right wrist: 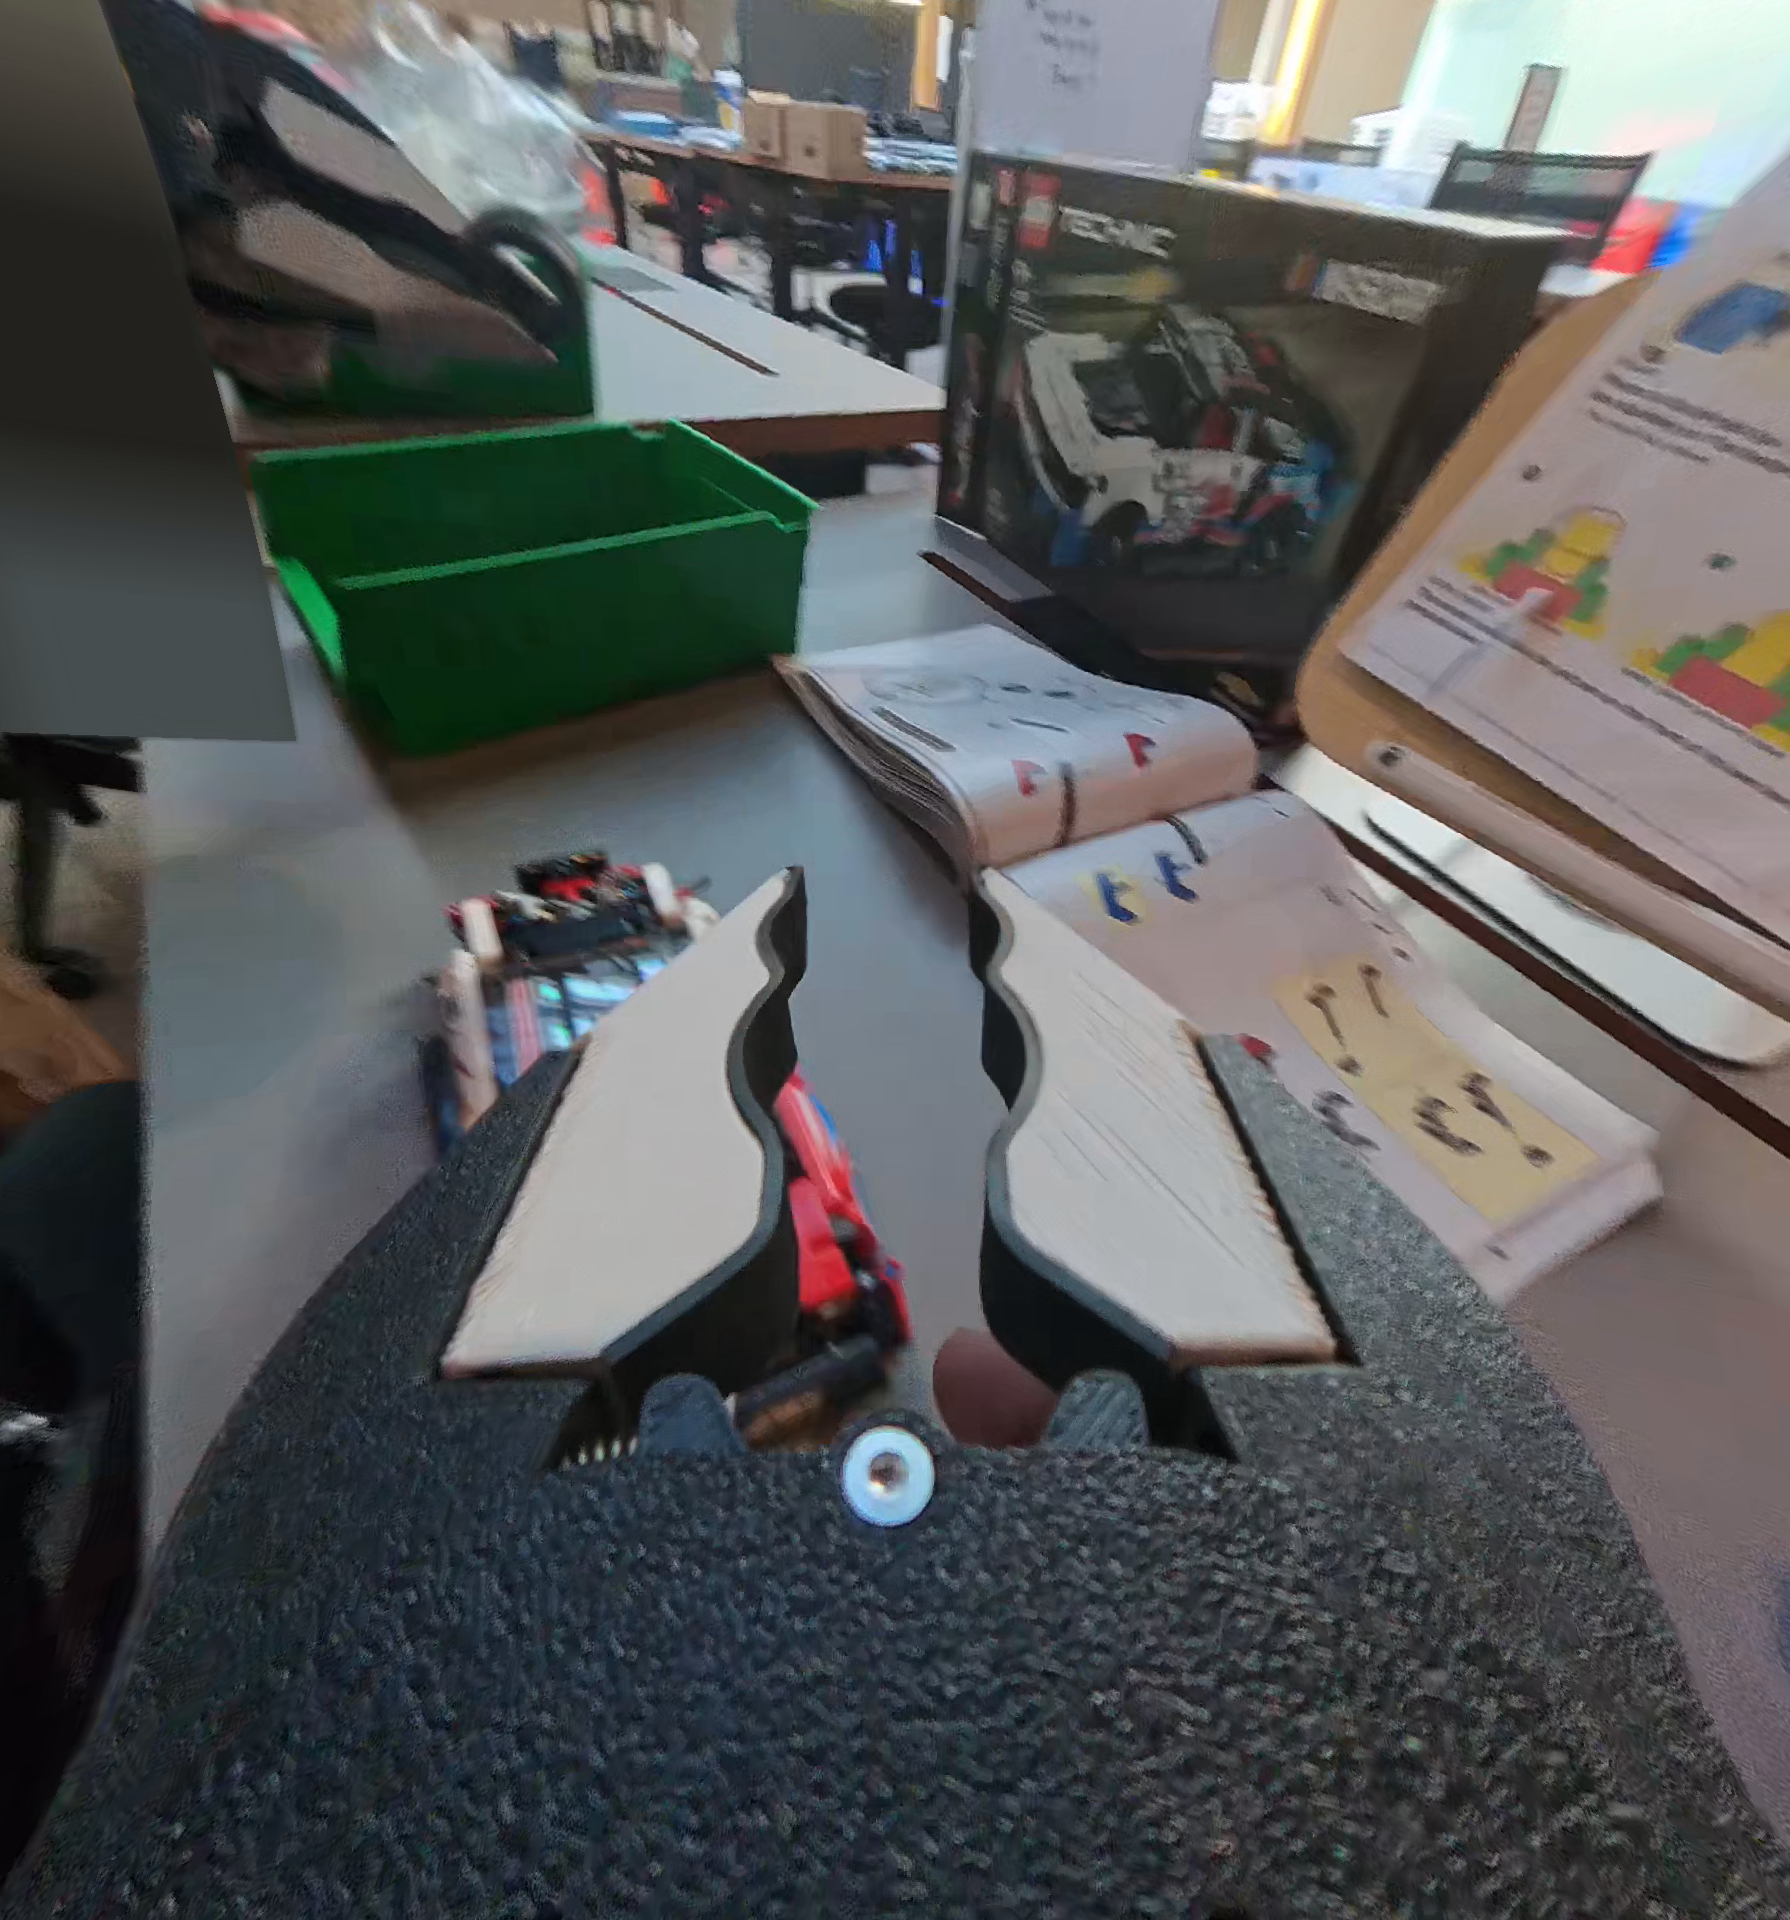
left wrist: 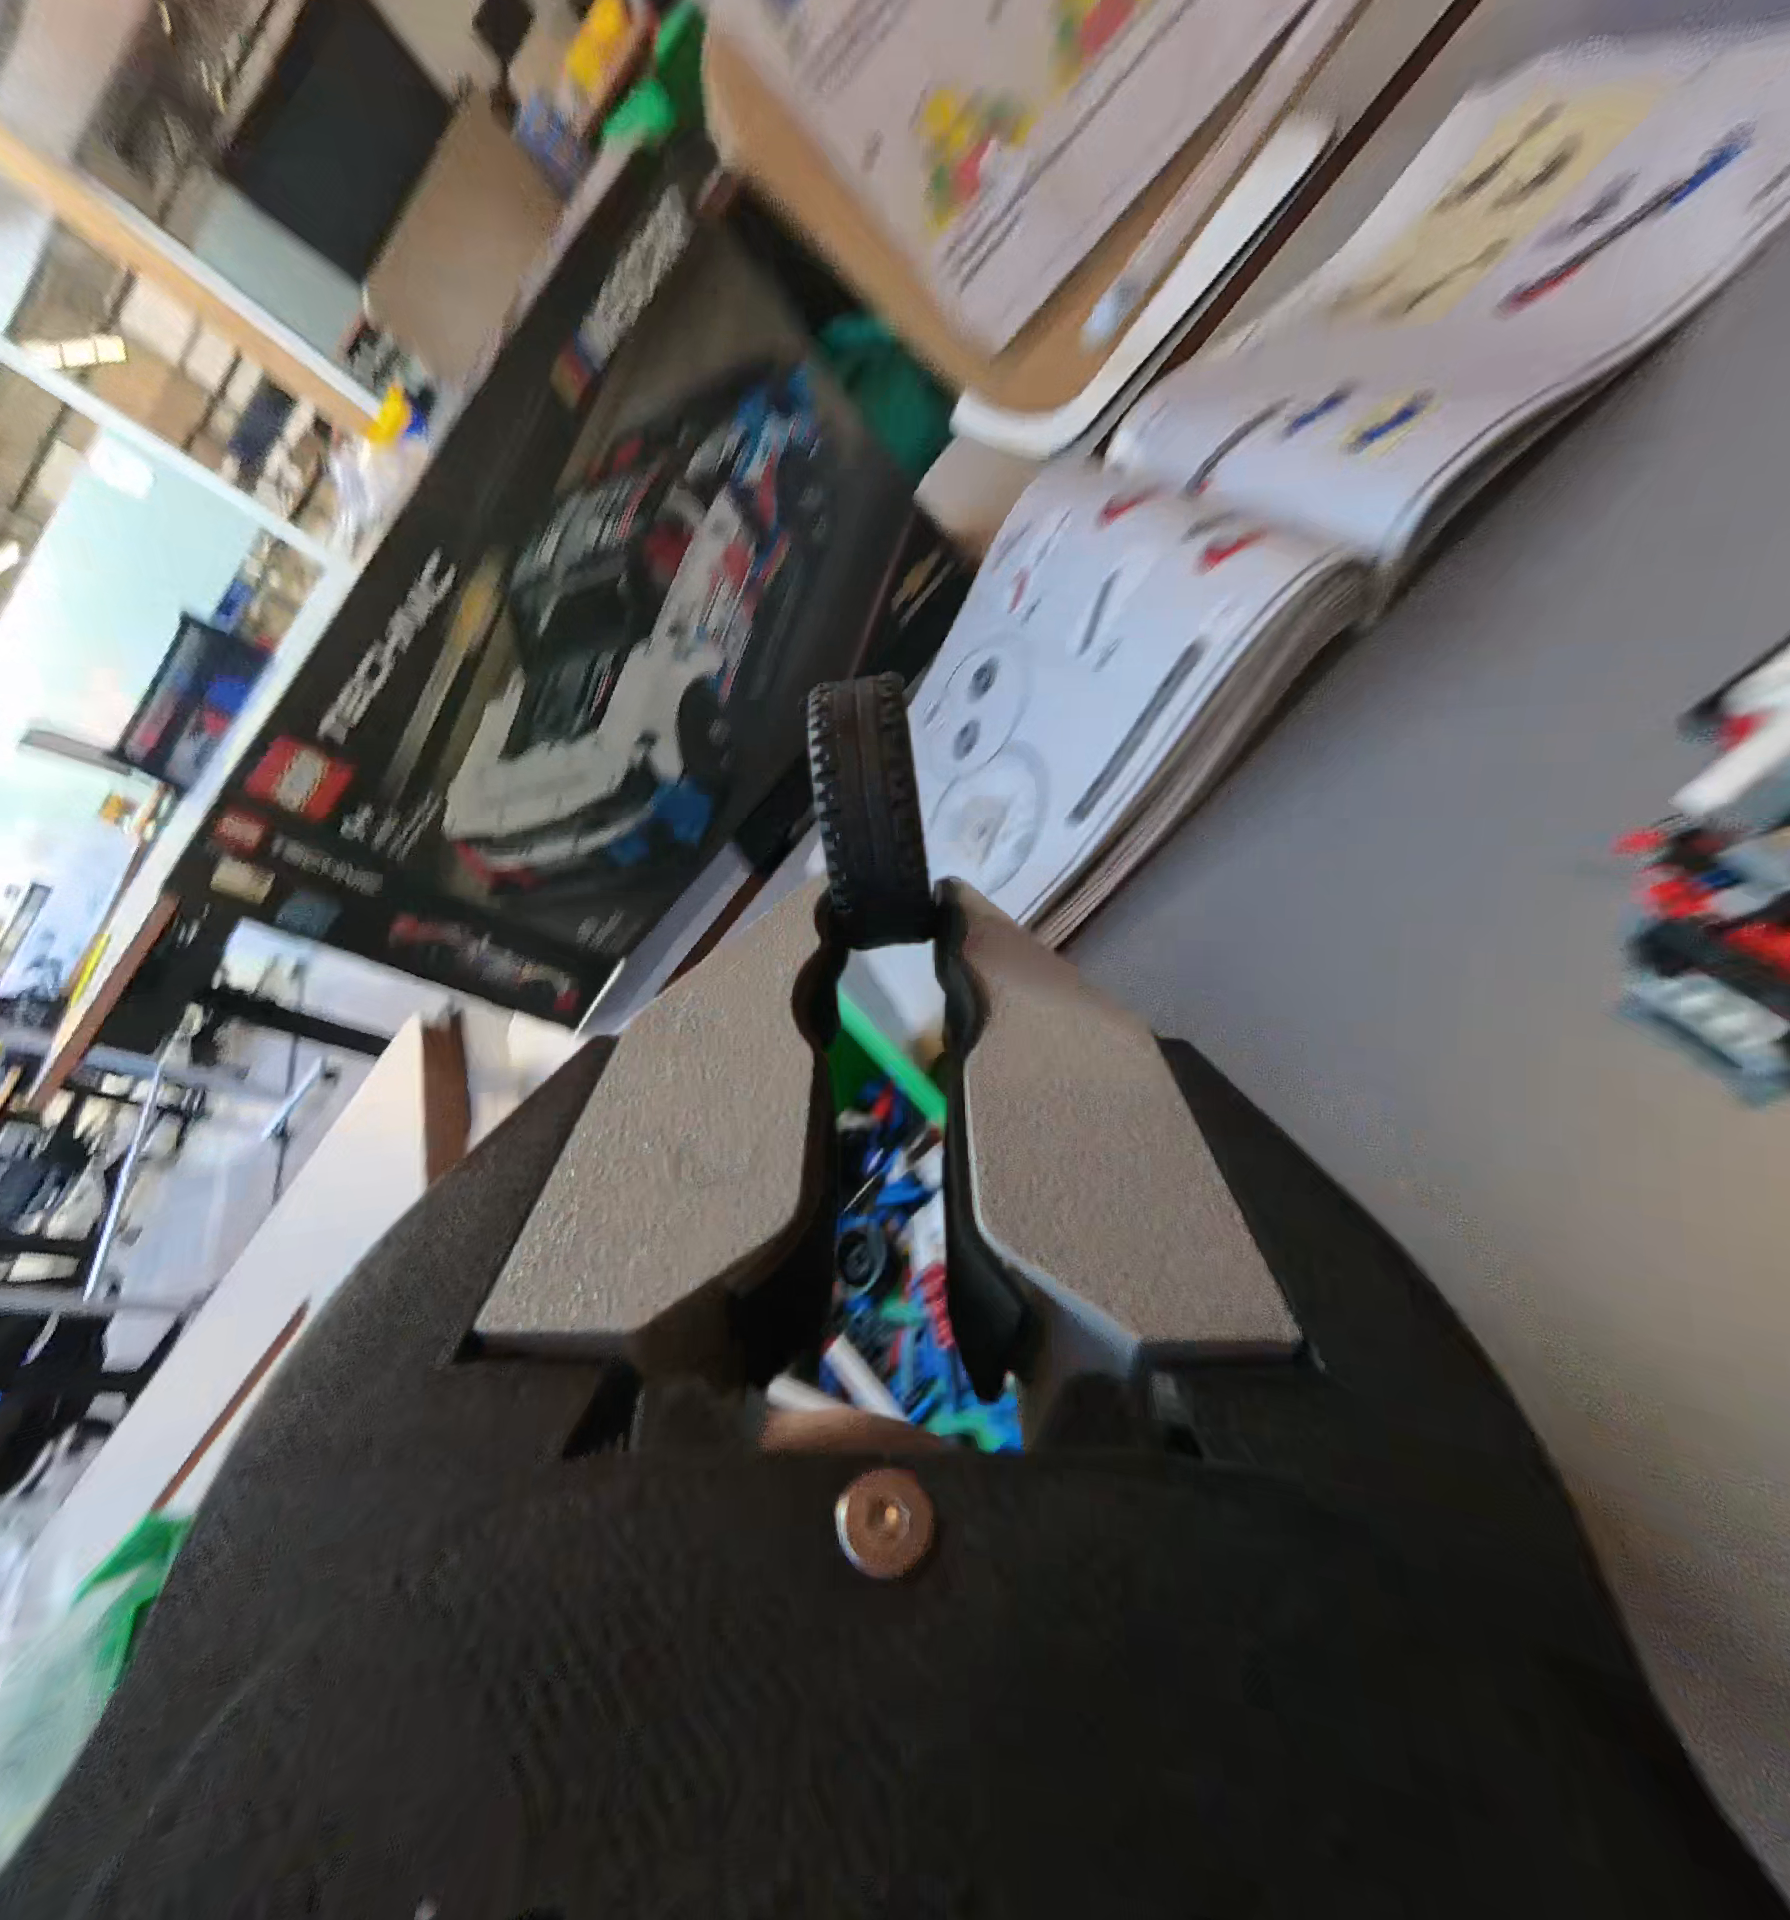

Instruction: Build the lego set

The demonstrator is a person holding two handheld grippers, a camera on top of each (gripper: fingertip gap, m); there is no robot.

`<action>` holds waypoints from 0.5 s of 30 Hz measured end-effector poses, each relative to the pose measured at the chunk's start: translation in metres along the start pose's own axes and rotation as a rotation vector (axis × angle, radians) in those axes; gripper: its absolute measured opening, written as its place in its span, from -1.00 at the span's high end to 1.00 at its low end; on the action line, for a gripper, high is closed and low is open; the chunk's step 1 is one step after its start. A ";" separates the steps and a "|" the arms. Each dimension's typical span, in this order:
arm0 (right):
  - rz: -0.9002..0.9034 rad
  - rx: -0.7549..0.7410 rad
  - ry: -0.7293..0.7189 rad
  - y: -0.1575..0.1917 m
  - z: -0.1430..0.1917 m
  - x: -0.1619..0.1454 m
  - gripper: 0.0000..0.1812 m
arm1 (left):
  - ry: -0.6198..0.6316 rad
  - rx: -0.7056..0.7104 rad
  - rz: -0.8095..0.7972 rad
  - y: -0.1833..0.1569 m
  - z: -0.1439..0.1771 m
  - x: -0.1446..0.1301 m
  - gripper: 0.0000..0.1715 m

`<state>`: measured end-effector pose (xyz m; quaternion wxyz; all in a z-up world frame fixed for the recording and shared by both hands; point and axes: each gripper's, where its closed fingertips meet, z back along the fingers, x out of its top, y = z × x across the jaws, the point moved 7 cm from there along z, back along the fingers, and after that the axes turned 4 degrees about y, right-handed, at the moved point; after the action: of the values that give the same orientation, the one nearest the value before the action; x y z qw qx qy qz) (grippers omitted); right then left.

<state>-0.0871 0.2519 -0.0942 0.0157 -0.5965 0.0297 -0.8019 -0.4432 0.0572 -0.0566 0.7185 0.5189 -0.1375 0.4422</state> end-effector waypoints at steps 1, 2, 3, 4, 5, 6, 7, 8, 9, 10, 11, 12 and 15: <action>-0.023 0.084 -0.021 0.015 -0.009 0.012 0.66 | -0.074 -0.049 -0.004 -0.025 0.010 0.019 0.85; -0.037 0.177 -0.037 0.032 -0.020 0.023 0.66 | -0.146 -0.114 -0.006 -0.053 0.018 0.035 0.85; -0.032 0.258 -0.040 0.050 -0.031 0.032 0.64 | -0.207 -0.161 -0.002 -0.079 0.023 0.048 0.85; -0.003 0.322 -0.029 0.068 -0.042 0.038 0.59 | -0.260 -0.225 -0.011 -0.105 0.027 0.058 0.84; 0.050 0.366 -0.010 0.084 -0.052 0.042 0.51 | -0.311 -0.302 -0.039 -0.131 0.031 0.065 0.85; 0.112 0.390 0.010 0.097 -0.061 0.043 0.45 | -0.342 -0.344 -0.069 -0.150 0.032 0.068 0.84; 0.166 0.407 0.032 0.108 -0.068 0.043 0.44 | -0.355 -0.385 -0.111 -0.167 0.033 0.068 0.85; 0.207 0.440 0.055 0.117 -0.073 0.041 0.53 | -0.357 -0.416 -0.140 -0.178 0.034 0.066 0.85; 0.245 0.483 0.079 0.126 -0.074 0.037 0.75 | -0.349 -0.435 -0.142 -0.184 0.034 0.065 0.85; 0.276 0.512 0.091 0.132 -0.074 0.033 0.76 | -0.346 -0.479 -0.134 -0.190 0.036 0.064 0.86; 0.303 0.546 0.100 0.138 -0.072 0.029 0.79 | -0.350 -0.527 -0.130 -0.195 0.038 0.062 0.85; 0.336 0.544 0.116 0.142 -0.070 0.026 0.80 | -0.355 -0.552 -0.125 -0.198 0.040 0.059 0.85; 0.407 0.431 0.154 0.146 -0.062 0.019 0.83 | -0.216 -0.473 -0.084 -0.178 0.039 0.040 0.73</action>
<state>-0.1530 0.1073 -0.1033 0.2998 -0.4986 -0.0213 -0.8131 -0.2720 0.0301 -0.1246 0.8187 0.3860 -0.2912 0.3096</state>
